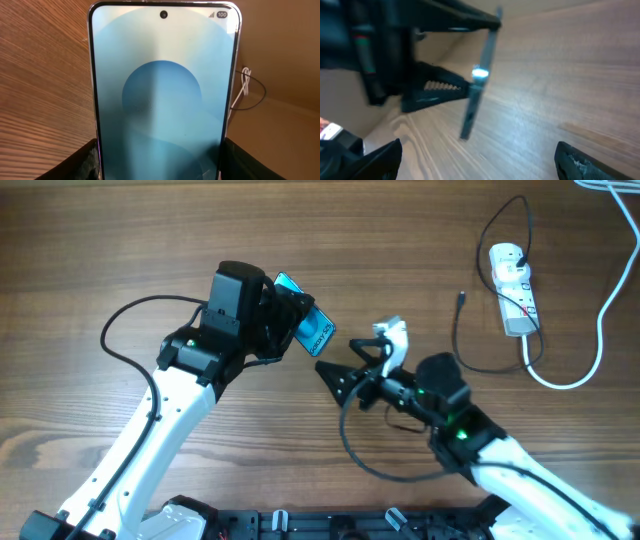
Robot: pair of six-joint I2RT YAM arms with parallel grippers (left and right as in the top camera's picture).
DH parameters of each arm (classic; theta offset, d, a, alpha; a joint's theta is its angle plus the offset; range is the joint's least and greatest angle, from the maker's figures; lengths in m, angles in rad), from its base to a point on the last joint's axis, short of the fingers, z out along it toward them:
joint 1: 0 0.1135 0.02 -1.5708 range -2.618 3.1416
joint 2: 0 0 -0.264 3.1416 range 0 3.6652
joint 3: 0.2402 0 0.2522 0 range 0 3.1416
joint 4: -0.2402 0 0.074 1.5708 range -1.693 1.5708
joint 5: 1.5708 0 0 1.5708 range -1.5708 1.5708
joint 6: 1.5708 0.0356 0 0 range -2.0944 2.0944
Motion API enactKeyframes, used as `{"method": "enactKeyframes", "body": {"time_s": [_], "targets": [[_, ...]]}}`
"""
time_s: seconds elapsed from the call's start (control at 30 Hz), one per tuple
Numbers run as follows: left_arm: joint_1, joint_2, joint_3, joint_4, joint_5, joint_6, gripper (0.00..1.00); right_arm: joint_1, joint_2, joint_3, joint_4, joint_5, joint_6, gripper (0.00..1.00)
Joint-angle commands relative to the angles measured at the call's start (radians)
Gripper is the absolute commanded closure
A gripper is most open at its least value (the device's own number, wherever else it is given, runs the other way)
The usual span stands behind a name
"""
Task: Plug charger to phone and switch on socket
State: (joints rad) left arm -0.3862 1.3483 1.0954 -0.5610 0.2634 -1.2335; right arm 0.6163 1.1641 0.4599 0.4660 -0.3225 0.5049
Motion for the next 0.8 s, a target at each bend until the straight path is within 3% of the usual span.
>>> {"method": "enactKeyframes", "body": {"time_s": [0.0, 0.13, 0.33, 0.6, 0.77], "targets": [[-0.003, -0.006, 0.025, 0.010, 0.054, -0.032, 0.53, 0.003, 0.145, 0.005, 0.145, 0.042, 0.085, 0.02], [-0.005, -0.006, 0.025, 0.000, 0.053, -0.032, 0.53, 0.004, 0.258, 0.005, 0.309, 0.038, 0.120, 0.03], [-0.006, -0.006, 0.025, -0.026, 0.049, -0.031, 0.53, 0.005, 0.259, 0.006, 0.401, 0.061, 0.132, 0.10], [-0.069, -0.006, 0.025, -0.025, 0.010, -0.032, 0.53, 0.005, 0.259, 0.006, 0.413, 0.073, 0.177, 0.10], [-0.089, -0.006, 0.025, -0.011, 0.008, -0.034, 0.53, 0.009, 0.259, 0.008, 0.413, 0.087, 0.182, 0.22]]}}
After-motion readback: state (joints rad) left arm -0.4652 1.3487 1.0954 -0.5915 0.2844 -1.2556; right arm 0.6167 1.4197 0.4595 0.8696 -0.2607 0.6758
